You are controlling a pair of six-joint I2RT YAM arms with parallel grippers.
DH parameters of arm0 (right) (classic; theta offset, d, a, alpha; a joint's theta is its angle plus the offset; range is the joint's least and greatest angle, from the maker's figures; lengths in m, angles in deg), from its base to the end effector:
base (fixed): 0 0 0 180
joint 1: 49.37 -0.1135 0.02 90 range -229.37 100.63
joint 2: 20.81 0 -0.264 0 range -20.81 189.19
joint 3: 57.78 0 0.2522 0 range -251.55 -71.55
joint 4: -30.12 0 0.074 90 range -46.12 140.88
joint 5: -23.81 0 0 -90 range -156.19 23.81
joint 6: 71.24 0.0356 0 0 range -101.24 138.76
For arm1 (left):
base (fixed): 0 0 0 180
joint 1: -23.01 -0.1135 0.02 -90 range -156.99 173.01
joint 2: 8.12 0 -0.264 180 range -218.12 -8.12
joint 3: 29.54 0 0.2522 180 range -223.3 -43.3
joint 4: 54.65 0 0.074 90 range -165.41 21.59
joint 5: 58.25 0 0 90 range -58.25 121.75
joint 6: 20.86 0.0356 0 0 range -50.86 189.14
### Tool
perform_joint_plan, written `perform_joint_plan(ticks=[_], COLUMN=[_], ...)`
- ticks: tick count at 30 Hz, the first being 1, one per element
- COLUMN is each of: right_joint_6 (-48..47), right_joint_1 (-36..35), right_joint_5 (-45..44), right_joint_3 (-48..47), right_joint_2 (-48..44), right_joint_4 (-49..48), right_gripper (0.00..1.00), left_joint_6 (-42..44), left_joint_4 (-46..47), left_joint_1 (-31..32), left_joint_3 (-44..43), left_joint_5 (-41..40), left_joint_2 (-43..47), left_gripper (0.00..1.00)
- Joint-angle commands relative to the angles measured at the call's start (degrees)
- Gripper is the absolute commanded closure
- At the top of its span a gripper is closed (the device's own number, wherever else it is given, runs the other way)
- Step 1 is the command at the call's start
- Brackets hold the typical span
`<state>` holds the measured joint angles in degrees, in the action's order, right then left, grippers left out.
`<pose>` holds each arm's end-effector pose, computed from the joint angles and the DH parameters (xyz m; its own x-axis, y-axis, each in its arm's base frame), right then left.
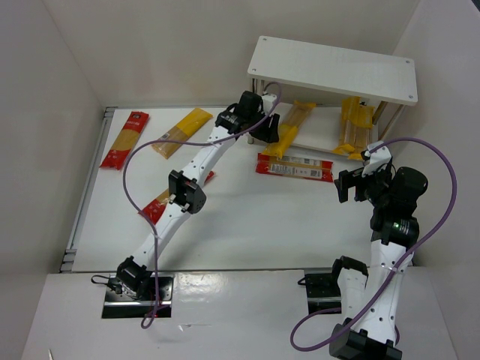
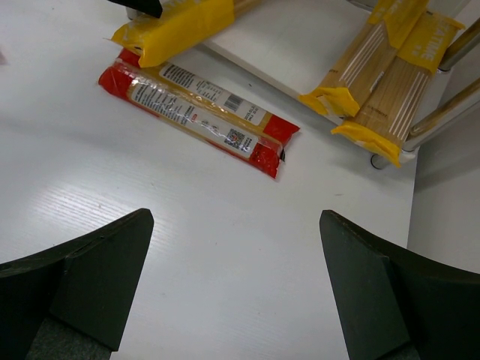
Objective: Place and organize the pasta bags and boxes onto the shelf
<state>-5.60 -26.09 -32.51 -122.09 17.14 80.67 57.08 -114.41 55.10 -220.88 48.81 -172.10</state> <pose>0.1294 -0.0342 0.3454 -0.2869 -0.2502 -0.9247 -0.2790 0.9453 -0.1692 0.4934 -0.3217 0.2444 -0.5939 0.1366 -0.7928 0.6070 0.7228 -0.3301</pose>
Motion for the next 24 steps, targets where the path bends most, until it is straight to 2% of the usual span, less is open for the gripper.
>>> perform_joint_plan(ticks=[1, 5, 12, 18, 22, 24], right_joint_6=[-0.43, -0.43, -0.43, -0.43, -0.43, -0.43], right_joint_1=[0.44, 0.44, 0.44, -0.78, -1.93, -3.07], right_joint_5=[0.78, 0.78, 0.78, 0.78, 0.78, 0.78], right_joint_3=[0.01, 0.01, 0.01, 0.01, 0.01, 0.01], right_joint_2=[0.01, 0.01, 0.01, 0.01, 0.01, 0.01], right_joint_4=[0.29, 0.29, 0.29, 0.29, 0.29, 0.29], right_gripper=[0.0, 0.0, 0.0, 0.0, 0.0, 0.0], left_joint_6=[-0.16, 0.45, 0.98, 2.73, 2.74, 3.35], left_joint_4=[-0.32, -0.94, -1.46, -6.2, -8.41, -8.41], left_joint_1=[-1.51, -0.98, 0.07, 0.6, 0.6, 1.3], left_joint_3=[-2.16, -2.16, -2.16, -2.16, 5.03, 12.76], left_joint_5=[3.15, 4.47, 6.49, 4.23, 2.72, 2.72], left_joint_2=[0.86, -0.28, -0.81, 2.69, 12.42, 16.22], left_gripper=[0.37, 0.45, 0.47, 0.41, 0.4, 0.4])
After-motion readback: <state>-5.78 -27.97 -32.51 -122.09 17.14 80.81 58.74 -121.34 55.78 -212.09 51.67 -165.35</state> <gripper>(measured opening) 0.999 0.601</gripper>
